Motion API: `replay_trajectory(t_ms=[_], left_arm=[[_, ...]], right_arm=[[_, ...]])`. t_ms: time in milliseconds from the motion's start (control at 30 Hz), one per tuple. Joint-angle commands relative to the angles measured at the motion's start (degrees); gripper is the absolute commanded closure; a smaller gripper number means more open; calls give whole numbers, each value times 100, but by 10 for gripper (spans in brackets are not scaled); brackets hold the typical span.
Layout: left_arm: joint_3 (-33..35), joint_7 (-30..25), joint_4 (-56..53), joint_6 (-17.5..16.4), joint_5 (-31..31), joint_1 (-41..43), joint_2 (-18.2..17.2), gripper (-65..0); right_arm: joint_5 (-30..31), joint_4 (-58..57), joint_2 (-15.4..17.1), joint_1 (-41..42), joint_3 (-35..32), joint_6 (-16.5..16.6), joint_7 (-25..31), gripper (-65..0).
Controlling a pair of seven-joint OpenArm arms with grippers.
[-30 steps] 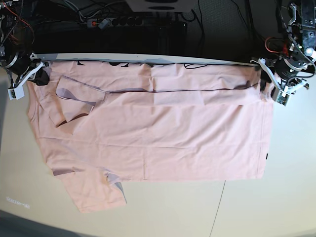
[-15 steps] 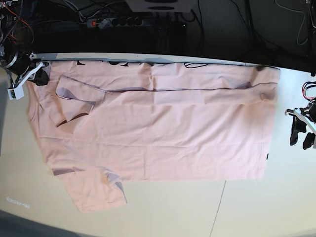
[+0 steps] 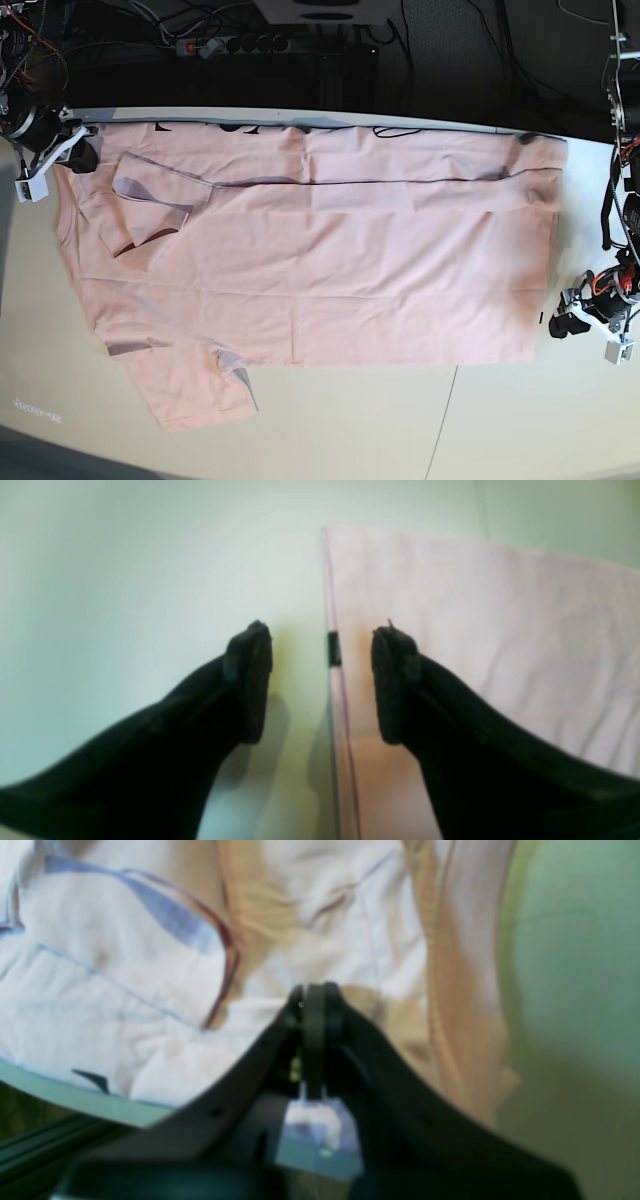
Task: Fold the T-shirt properly
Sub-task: 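Release the edge with the left gripper and move it to the hem corner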
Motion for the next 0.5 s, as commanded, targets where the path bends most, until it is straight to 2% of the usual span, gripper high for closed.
replay_trajectory(t_ms=[0,200,467], left_arm=[[-31,-33,-179,-98,-92,-326,-48,-349],[-31,411,-916,-140,-105,-809,229,-349],[-31,422,-955,-142,-33,-815,509,-349]], right_arm=[[-214,4,92,-37,28,258,-238,0],[-208,4,92,-33,28,256,-234,0],[-208,4,92,-35,28,256,-236,0]])
